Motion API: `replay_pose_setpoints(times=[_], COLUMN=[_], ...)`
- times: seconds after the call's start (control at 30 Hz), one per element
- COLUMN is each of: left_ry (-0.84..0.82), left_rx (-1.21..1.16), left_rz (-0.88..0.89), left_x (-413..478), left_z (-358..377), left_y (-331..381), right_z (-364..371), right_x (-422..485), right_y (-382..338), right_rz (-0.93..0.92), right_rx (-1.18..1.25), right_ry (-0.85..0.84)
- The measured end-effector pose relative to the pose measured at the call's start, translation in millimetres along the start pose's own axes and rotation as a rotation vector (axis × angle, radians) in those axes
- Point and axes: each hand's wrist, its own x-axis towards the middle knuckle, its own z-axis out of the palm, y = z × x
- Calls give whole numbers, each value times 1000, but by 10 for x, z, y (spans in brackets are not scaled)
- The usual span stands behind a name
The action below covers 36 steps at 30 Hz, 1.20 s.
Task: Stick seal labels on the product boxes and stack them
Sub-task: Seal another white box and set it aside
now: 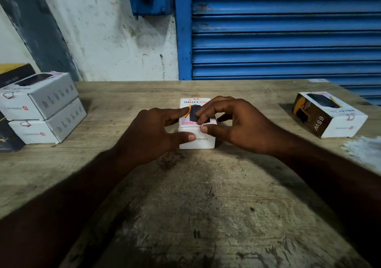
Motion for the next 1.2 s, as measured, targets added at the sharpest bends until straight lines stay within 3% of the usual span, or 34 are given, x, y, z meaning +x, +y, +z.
replay_pose_setpoints(times=[0.47,0.8,0.93,1.07,1.2], left_ry=[20,29,27,25,27], left_rx=[3,0,-4,5,19], left_rz=[-28,-31,-35,-41,-43], left_x=[0,-5,-2,5,11], left_z=[28,26,33,37,36], left_y=[-15,3,-2,-12,-22], right_z=[25,-7,15,46,63], right_x=[-14,1,-11,-26,-25], right_y=[-30,2,-19,-3,12], right_rz=[6,43,91,27,27], right_rx=[52,303,252,57,56], right_ry=[19,32,0,36,70])
